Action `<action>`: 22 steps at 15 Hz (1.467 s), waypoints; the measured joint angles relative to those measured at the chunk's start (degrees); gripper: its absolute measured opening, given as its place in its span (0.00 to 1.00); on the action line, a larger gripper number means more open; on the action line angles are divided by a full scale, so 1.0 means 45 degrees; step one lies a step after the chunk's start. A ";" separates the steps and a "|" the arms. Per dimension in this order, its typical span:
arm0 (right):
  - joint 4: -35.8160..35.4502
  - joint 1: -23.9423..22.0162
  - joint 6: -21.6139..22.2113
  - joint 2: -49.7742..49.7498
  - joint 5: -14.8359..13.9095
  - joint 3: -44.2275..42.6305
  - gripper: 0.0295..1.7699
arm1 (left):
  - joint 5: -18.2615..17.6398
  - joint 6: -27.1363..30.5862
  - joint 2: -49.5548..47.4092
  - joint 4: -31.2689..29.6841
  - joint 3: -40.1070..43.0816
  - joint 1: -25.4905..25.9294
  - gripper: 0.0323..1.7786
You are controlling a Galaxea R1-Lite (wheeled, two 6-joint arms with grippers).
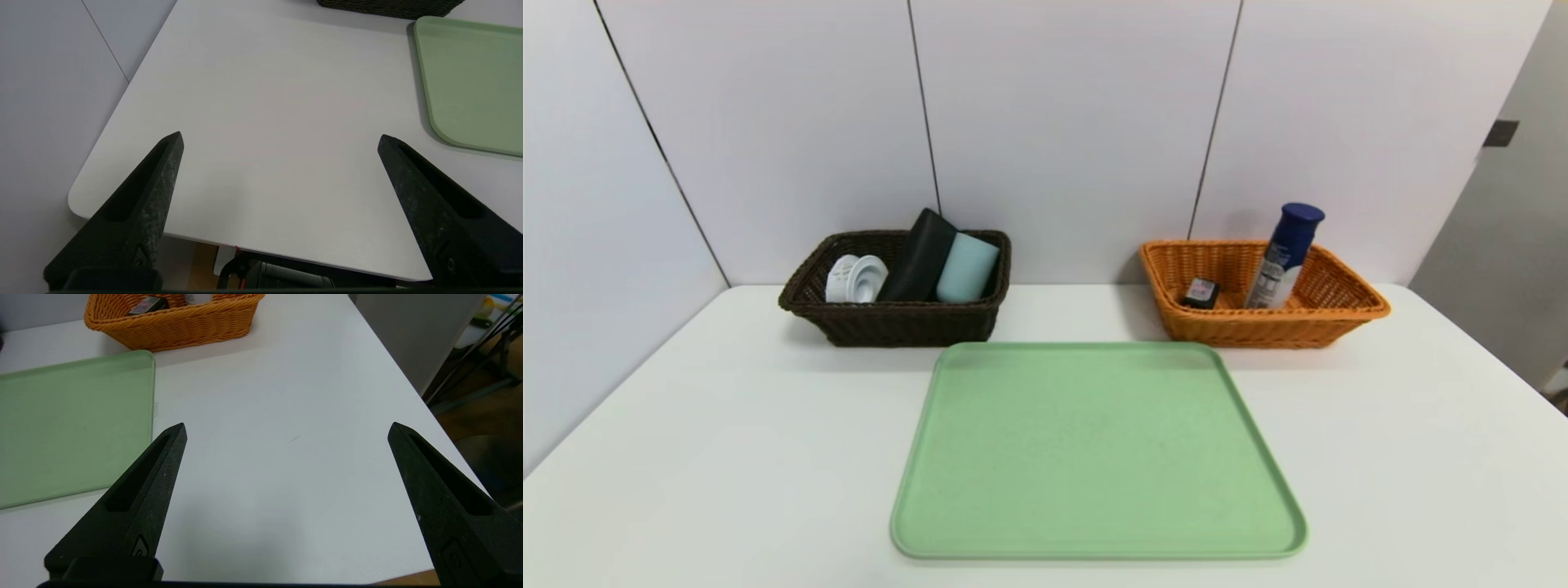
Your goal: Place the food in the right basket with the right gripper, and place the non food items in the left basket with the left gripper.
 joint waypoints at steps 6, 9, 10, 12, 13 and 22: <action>-0.0452 -0.0008 -0.1715 -0.3657 0.1501 0.1544 0.96 | -0.0477 0.2219 -0.2844 -0.1685 0.2506 0.0360 0.95; -0.2571 -0.0005 -0.2454 -0.4324 0.1793 0.3080 0.96 | -0.0574 0.2826 -0.3302 -0.4074 0.4101 0.0371 0.95; -0.3644 0.0000 -0.2552 -0.4410 0.1820 0.3841 0.96 | -0.0593 0.3110 -0.3370 -0.4944 0.4814 0.0374 0.95; -0.6304 0.0000 -0.2983 -0.4505 0.1961 0.5770 0.96 | -0.0715 0.3389 -0.3430 -0.7065 0.6301 0.0374 0.95; -0.7799 -0.0005 -0.3240 -0.4521 0.2170 0.6848 0.96 | -0.0867 0.3487 -0.3438 -0.8344 0.7165 0.0374 0.95; -0.7336 0.0016 -0.2614 -0.4524 0.2755 0.8937 0.96 | -0.2593 0.3942 -0.3449 -1.1183 1.0210 0.0374 0.95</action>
